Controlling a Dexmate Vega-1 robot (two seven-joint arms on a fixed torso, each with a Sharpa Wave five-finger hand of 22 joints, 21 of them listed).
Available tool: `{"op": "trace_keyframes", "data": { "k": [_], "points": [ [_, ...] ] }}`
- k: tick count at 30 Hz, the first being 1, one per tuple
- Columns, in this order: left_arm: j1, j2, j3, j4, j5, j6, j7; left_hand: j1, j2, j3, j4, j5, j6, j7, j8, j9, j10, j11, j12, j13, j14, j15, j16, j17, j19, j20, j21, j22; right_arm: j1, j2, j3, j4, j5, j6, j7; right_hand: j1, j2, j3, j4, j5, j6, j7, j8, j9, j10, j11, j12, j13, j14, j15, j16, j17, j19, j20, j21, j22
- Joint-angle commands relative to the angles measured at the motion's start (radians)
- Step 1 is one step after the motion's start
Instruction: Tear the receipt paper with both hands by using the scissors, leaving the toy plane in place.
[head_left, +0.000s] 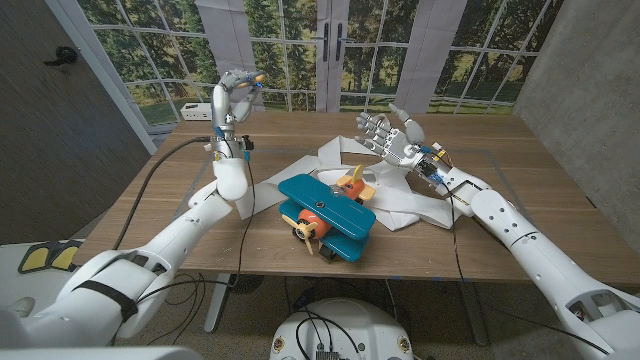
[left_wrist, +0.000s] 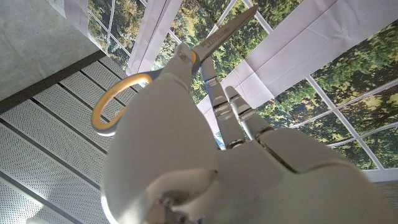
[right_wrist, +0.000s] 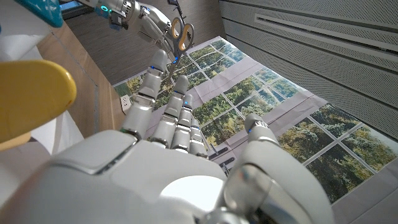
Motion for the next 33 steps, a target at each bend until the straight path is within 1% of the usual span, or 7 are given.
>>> {"op": "trace_keyframes", "data": {
  "k": [1,7,13,15,25,30,33],
  "points": [
    [-0.069,-0.004,0.057,0.111,0.065,-0.055,0.084,0.006,0.009,0.001,0.0,0.005,-0.003,0.001,0.002,0.003,-0.001,0.001,-0.002,0.005,0.083,-0.188,-0.003,0.002,-0.002,-0.007,-0.003,0.005,-0.011,0.01,-0.014,-0.022,0.022,-0.041,-0.009,-0.006,-0.001,0.009,0.004,-0.006,0.004,0.0,0.0,0.002,0.006,-0.005,0.001,0.005,0.005,-0.019,0.003,0.006,0.006,-0.007,0.001,0.001],
    [-0.099,-0.005,0.078,0.168,0.059,-0.096,0.108,0.006,0.01,0.002,0.0,0.004,-0.006,0.001,0.0,0.004,-0.003,0.001,-0.004,0.006,0.083,-0.188,-0.005,0.003,-0.003,-0.008,-0.004,0.005,-0.019,0.041,-0.019,-0.027,0.038,-0.037,-0.024,-0.017,-0.009,0.013,0.002,-0.022,0.012,0.008,0.001,0.003,0.021,-0.002,0.004,0.015,0.037,-0.026,0.01,0.012,0.068,-0.058,0.025,0.005],
    [-0.142,-0.02,0.107,0.249,0.06,-0.156,0.131,0.007,0.012,0.002,0.001,0.004,-0.009,0.002,-0.002,0.004,-0.006,0.001,-0.006,0.008,0.082,-0.188,-0.007,0.004,-0.005,-0.009,-0.004,0.005,-0.03,0.049,-0.021,-0.05,0.049,-0.044,-0.045,-0.021,-0.008,0.017,0.002,-0.029,0.016,0.006,0.001,0.003,0.033,-0.004,0.008,0.02,0.058,-0.03,0.014,0.014,0.084,-0.071,0.032,0.007],
    [-0.152,-0.023,0.117,0.263,0.07,-0.161,0.152,0.007,0.013,0.002,0.001,0.003,-0.008,0.001,-0.002,0.004,-0.006,0.001,-0.006,0.008,0.082,-0.188,-0.007,0.004,-0.005,-0.009,-0.004,0.005,-0.032,0.05,-0.022,-0.052,0.053,-0.046,-0.04,-0.023,-0.009,0.018,0.002,-0.032,0.016,0.007,0.0,0.003,0.035,-0.005,0.007,0.023,0.064,-0.029,0.015,0.015,0.103,-0.089,0.041,0.008],
    [-0.11,-0.025,0.11,0.186,0.051,-0.126,0.166,0.007,0.013,0.002,0.0,0.003,-0.008,0.002,-0.003,0.006,-0.007,0.001,-0.01,0.007,0.083,-0.187,-0.009,0.007,-0.006,-0.012,-0.004,0.005,-0.055,0.044,-0.013,-0.078,0.088,-0.069,-0.037,-0.026,-0.001,0.026,0.002,-0.04,0.03,0.005,0.004,0.003,0.056,-0.009,0.013,0.029,0.091,-0.044,0.022,0.02,0.109,-0.107,0.053,0.021],
    [-0.098,-0.027,0.11,0.175,0.059,-0.115,0.175,0.007,0.013,0.002,0.001,0.002,-0.011,0.004,-0.005,0.008,-0.009,0.001,-0.014,0.004,0.082,-0.187,-0.01,0.008,-0.007,-0.012,-0.004,0.005,-0.071,0.058,-0.01,-0.081,0.109,-0.067,-0.035,-0.028,0.024,0.04,0.009,-0.047,0.046,-0.002,0.007,0.002,0.077,-0.018,0.019,0.035,0.116,-0.053,0.031,0.028,0.111,-0.118,0.062,0.029],
    [-0.1,-0.041,0.094,0.188,0.076,-0.131,0.175,0.007,0.014,0.002,0.001,0.001,-0.016,0.005,-0.007,0.008,-0.008,0.0,-0.015,0.002,0.08,-0.187,-0.012,0.008,-0.007,-0.011,-0.004,0.005,-0.068,0.062,-0.013,-0.079,0.118,-0.074,-0.022,-0.025,0.045,0.057,0.013,-0.056,0.073,0.012,0.013,0.002,0.106,-0.014,0.028,0.041,0.136,-0.065,0.037,0.035,0.114,-0.143,0.07,0.031]
  ]
}}
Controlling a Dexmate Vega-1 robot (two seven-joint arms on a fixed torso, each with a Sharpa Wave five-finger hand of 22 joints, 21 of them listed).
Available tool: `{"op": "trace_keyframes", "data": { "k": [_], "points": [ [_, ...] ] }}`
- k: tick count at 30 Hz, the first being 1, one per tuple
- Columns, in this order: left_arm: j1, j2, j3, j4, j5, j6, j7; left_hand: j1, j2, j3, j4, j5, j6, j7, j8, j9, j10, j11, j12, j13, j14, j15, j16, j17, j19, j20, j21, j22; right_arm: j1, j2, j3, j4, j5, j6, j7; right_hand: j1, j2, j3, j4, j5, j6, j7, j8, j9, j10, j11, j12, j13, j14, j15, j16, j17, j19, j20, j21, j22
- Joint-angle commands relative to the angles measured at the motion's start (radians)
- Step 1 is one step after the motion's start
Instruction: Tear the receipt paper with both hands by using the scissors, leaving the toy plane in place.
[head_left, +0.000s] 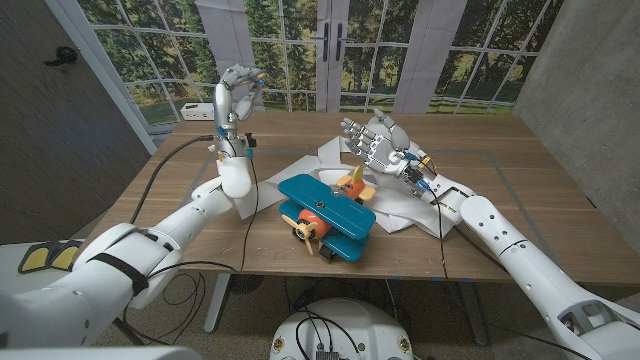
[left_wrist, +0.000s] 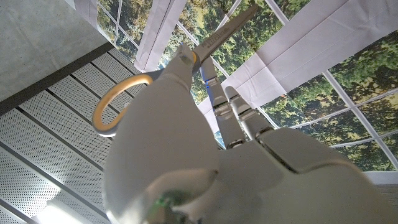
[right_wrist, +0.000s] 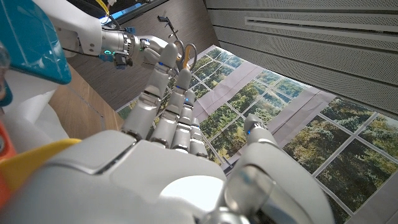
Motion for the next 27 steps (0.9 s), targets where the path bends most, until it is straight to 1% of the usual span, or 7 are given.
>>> {"op": "trace_keyframes", "data": {
  "k": [1,2,6,11,17,27],
  "points": [
    [0.012,-0.023,-0.017,-0.003,0.02,-0.007,0.018,0.0,0.008,0.005,0.004,0.004,-0.009,0.001,-0.003,0.004,-0.006,-0.003,-0.006,-0.003,0.081,-0.187,-0.001,0.003,-0.002,-0.017,-0.004,0.005,-0.018,0.017,0.003,-0.014,0.041,-0.016,0.014,0.01,0.028,0.024,0.003,-0.014,0.035,0.014,0.009,0.001,0.037,0.007,0.013,0.01,0.03,-0.059,0.011,0.01,0.009,-0.025,0.015,0.005],
    [0.01,-0.027,-0.022,0.0,0.026,-0.009,0.018,0.0,0.008,0.005,0.004,0.004,-0.01,0.0,-0.003,0.004,-0.005,-0.003,-0.005,-0.002,0.08,-0.187,-0.001,0.003,-0.002,-0.017,-0.004,0.005,-0.017,0.017,0.003,-0.017,0.044,-0.02,0.01,0.009,0.029,0.026,0.005,-0.017,0.036,0.019,0.008,0.001,0.047,0.001,0.016,0.011,0.041,-0.062,0.015,0.012,0.01,-0.027,0.018,0.007],
    [0.007,-0.035,-0.029,-0.008,0.032,-0.004,0.018,0.0,0.009,0.005,0.004,0.003,-0.01,0.0,-0.003,0.006,-0.006,-0.003,-0.006,-0.002,0.08,-0.187,-0.002,0.004,-0.002,-0.018,-0.003,0.005,-0.001,0.016,-0.001,-0.014,0.046,-0.032,0.023,0.003,0.03,0.03,0.011,-0.026,0.039,0.026,0.006,0.0,0.065,0.002,0.021,0.015,0.06,-0.066,0.022,0.017,0.02,-0.032,0.03,0.013],
    [0.011,-0.023,-0.023,-0.051,0.039,0.023,0.018,-0.001,0.008,0.004,0.005,0.003,-0.013,0.001,-0.005,0.006,-0.004,-0.002,-0.006,-0.001,0.079,-0.187,-0.003,0.006,-0.001,-0.018,-0.003,0.005,0.026,0.005,-0.007,-0.009,0.039,-0.047,0.049,0.0,0.03,0.032,0.015,-0.031,0.037,0.031,0.003,0.0,0.071,0.001,0.023,0.017,0.067,-0.065,0.024,0.021,0.023,-0.035,0.035,0.017],
    [0.019,-0.014,-0.033,-0.096,0.046,0.049,0.017,-0.001,0.01,0.004,0.005,0.002,-0.011,0.001,-0.006,0.007,-0.007,-0.002,-0.008,-0.001,0.08,-0.187,-0.004,0.008,-0.002,-0.018,-0.003,0.005,0.05,-0.005,-0.014,0.008,0.044,-0.08,0.075,-0.003,0.03,0.033,0.017,-0.035,0.032,0.035,0.0,-0.001,0.073,0.002,0.022,0.019,0.07,-0.065,0.024,0.023,0.022,-0.035,0.039,0.02],
    [0.025,0.007,-0.045,-0.144,0.031,0.067,0.004,-0.002,0.01,0.004,0.005,0.002,-0.009,0.002,-0.008,0.008,-0.006,-0.002,-0.007,0.001,0.079,-0.187,-0.006,0.01,-0.002,-0.018,-0.003,0.005,0.081,-0.009,-0.026,0.025,0.043,-0.115,0.109,-0.009,0.026,0.036,0.022,-0.044,0.03,0.037,-0.004,-0.001,0.077,0.005,0.023,0.024,0.074,-0.063,0.024,0.027,0.022,-0.036,0.047,0.025]
  ]
}}
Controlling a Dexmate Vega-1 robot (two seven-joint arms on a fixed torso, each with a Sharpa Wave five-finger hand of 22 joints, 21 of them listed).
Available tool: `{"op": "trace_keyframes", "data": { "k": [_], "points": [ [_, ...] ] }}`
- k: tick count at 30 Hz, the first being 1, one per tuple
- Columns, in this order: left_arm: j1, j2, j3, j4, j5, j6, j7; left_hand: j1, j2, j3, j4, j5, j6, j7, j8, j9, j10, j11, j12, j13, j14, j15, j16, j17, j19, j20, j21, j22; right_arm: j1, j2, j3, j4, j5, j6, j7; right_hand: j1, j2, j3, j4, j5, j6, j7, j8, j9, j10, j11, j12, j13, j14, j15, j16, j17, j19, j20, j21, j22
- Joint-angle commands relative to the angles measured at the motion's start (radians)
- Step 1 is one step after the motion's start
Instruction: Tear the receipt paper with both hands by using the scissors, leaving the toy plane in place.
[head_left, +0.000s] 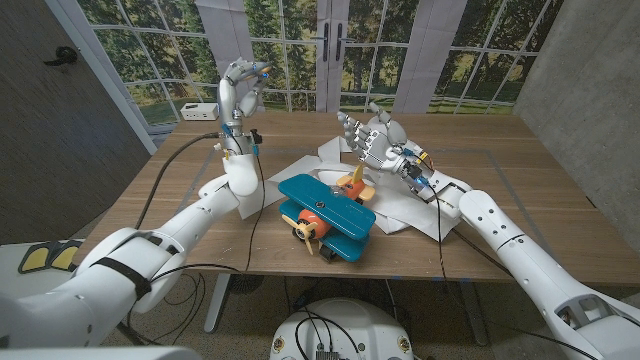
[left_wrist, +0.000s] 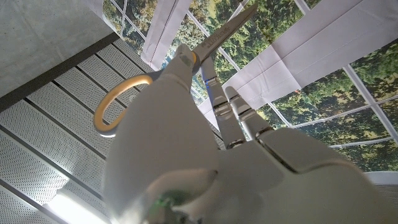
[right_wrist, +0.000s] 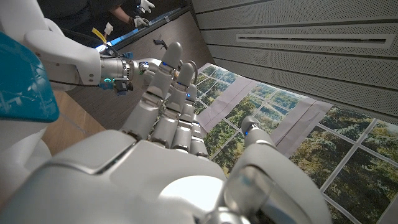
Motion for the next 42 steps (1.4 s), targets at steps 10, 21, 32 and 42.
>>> {"op": "trace_keyframes", "data": {
  "k": [10,21,32,42],
  "points": [
    [-0.042,0.006,0.004,0.029,-0.047,-0.067,-0.088,-0.002,0.012,0.004,0.005,0.001,-0.007,0.005,-0.008,0.007,-0.008,-0.002,-0.002,0.006,0.079,-0.186,-0.006,0.006,-0.002,-0.016,-0.002,0.005,0.051,0.012,-0.025,0.007,0.041,-0.1,0.025,-0.018,-0.007,0.011,0.01,-0.016,0.007,0.008,-0.005,-0.001,0.031,0.005,0.011,0.011,0.029,-0.065,0.006,0.008,0.011,-0.006,0.02,0.01],
    [-0.126,-0.037,0.057,0.169,-0.019,-0.152,-0.074,-0.002,0.017,0.005,0.007,-0.004,-0.017,0.008,-0.013,0.012,-0.018,0.0,-0.005,0.009,0.073,-0.185,-0.012,0.006,-0.005,-0.011,-0.002,0.006,0.078,0.018,-0.042,0.005,0.057,-0.146,0.036,-0.022,-0.016,0.022,0.01,-0.034,0.012,0.005,-0.008,-0.001,0.067,-0.003,0.025,0.022,0.08,-0.076,0.012,0.012,0.063,-0.038,0.056,0.013],
    [-0.145,-0.037,0.094,0.181,0.001,-0.154,-0.072,0.0,0.028,0.009,0.009,-0.017,-0.028,0.006,-0.016,0.021,-0.032,-0.001,-0.012,0.009,0.064,-0.186,-0.02,0.007,-0.004,-0.011,-0.001,0.006,0.079,0.036,-0.045,0.018,0.074,-0.162,0.041,-0.029,-0.009,0.045,0.015,-0.058,0.021,0.001,-0.011,0.0,0.181,-0.025,0.086,0.048,0.168,-0.103,0.018,0.02,0.092,-0.063,0.093,0.02],
    [-0.173,-0.036,0.142,0.188,0.08,-0.147,-0.001,0.0,0.03,0.01,0.009,-0.021,-0.03,0.005,-0.017,0.023,-0.034,-0.001,-0.013,0.01,0.061,-0.186,-0.023,0.008,-0.007,-0.015,-0.002,0.006,0.094,0.046,-0.05,0.036,0.068,-0.168,0.078,-0.025,0.006,0.079,0.021,-0.082,0.037,-0.002,-0.019,-0.001,0.235,-0.037,0.153,0.092,0.327,-0.153,0.072,0.086,0.176,-0.129,0.194,0.074]
  ]
}}
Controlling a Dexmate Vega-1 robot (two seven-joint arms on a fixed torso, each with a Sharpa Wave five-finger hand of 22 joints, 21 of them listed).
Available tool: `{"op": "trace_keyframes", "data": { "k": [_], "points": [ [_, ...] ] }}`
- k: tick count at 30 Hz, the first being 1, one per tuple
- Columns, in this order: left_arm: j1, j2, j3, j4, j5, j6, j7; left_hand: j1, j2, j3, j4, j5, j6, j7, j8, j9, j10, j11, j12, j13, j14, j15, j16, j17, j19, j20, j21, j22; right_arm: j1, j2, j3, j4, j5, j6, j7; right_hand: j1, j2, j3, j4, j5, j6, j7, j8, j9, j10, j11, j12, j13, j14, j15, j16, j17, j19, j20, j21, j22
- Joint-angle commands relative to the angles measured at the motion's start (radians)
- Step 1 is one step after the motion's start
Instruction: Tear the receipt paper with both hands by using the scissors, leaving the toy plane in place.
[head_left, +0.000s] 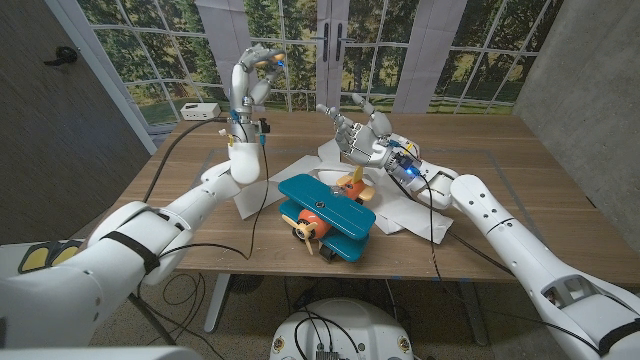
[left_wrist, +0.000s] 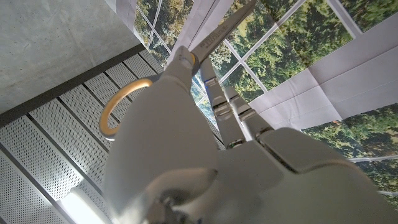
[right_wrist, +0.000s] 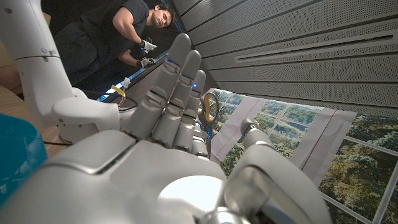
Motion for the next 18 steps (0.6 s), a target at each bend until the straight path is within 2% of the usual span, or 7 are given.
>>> {"op": "trace_keyframes", "data": {
  "k": [1,2,3,6,10,14,18],
  "points": [
    [-0.033,-0.001,0.052,0.015,0.083,0.0,0.071,0.007,0.015,0.007,0.006,-0.001,-0.001,-0.002,-0.002,0.004,-0.003,0.0,-0.006,0.001,0.054,-0.168,0.0,0.0,-0.007,-0.016,-0.001,0.001,0.017,0.013,-0.007,0.021,0.001,-0.014,0.034,0.008,0.007,0.033,-0.007,-0.013,0.016,-0.001,-0.008,-0.001,0.03,-0.006,0.046,0.034,0.124,-0.107,0.055,0.065,0.072,-0.047,0.08,0.046],
    [-0.03,-0.002,0.047,0.01,0.093,0.003,0.071,0.007,0.015,0.007,0.006,-0.001,-0.002,-0.001,-0.002,0.004,-0.004,0.0,-0.007,0.0,0.054,-0.168,-0.001,0.0,-0.006,-0.016,-0.001,0.001,0.018,0.013,-0.006,0.022,0.001,-0.015,0.036,0.027,0.001,0.051,-0.023,-0.02,0.021,-0.001,-0.01,0.0,0.058,-0.012,0.078,0.054,0.181,-0.107,0.086,0.112,0.09,-0.063,0.123,0.081],
    [-0.028,-0.003,0.041,0.007,0.102,0.004,0.071,0.007,0.015,0.007,0.006,-0.002,-0.002,-0.003,-0.003,0.004,-0.005,0.0,-0.008,-0.002,0.053,-0.168,-0.002,0.0,-0.006,-0.016,-0.001,0.001,0.017,0.011,-0.005,0.02,-0.001,-0.015,0.033,0.031,0.0,0.06,-0.027,-0.026,0.025,-0.001,-0.01,0.001,0.079,-0.032,0.102,0.071,0.213,-0.109,0.103,0.144,0.093,-0.073,0.149,0.106],
    [-0.018,-0.009,0.016,-0.005,0.139,0.013,0.071,0.006,0.016,0.007,0.007,-0.002,-0.003,-0.003,-0.004,0.003,-0.005,0.0,-0.01,-0.004,0.052,-0.168,-0.003,-0.001,-0.005,-0.02,-0.001,0.001,0.015,0.011,-0.001,0.021,0.005,-0.018,0.03,0.035,-0.009,0.078,-0.035,-0.036,0.036,-0.001,-0.01,0.005,0.106,-0.056,0.149,0.107,0.266,-0.108,0.133,0.213,0.108,-0.089,0.207,0.161],
    [-0.019,-0.011,0.014,-0.006,0.16,0.013,0.071,0.005,0.016,0.007,0.007,-0.003,-0.004,-0.004,-0.005,0.003,-0.005,0.0,-0.011,-0.006,0.051,-0.168,-0.005,-0.001,-0.006,-0.02,-0.001,0.0,0.015,0.011,0.0,0.021,-0.005,-0.009,0.041,0.039,-0.011,0.096,-0.043,-0.042,0.043,-0.006,-0.01,0.007,0.118,-0.065,0.182,0.138,0.304,-0.109,0.161,0.275,0.123,-0.089,0.251,0.203],
    [-0.024,-0.006,0.029,-0.011,0.166,0.016,0.071,0.004,0.016,0.007,0.008,-0.003,-0.006,-0.005,-0.007,0.004,-0.003,0.0,-0.014,-0.01,0.049,-0.168,-0.007,-0.002,-0.009,-0.019,-0.002,0.0,0.02,0.009,-0.003,0.028,-0.012,-0.008,0.056,0.048,-0.016,0.13,-0.06,-0.05,0.047,-0.005,-0.011,0.008,0.14,-0.068,0.21,0.159,0.358,-0.109,0.226,0.4,0.125,-0.089,0.322,0.285],
    [-0.027,-0.005,0.036,-0.015,0.184,0.024,0.071,0.004,0.017,0.008,0.008,-0.003,-0.003,-0.003,-0.007,0.004,-0.001,0.0,-0.016,-0.016,0.05,-0.168,-0.008,-0.002,-0.011,-0.017,-0.003,0.0,0.022,0.01,-0.006,0.029,-0.014,-0.01,0.071,0.048,-0.016,0.14,-0.062,-0.052,0.047,-0.002,-0.012,0.008,0.151,-0.073,0.223,0.173,0.365,-0.108,0.244,0.44,0.12,-0.089,0.333,0.297]
  ]
}}
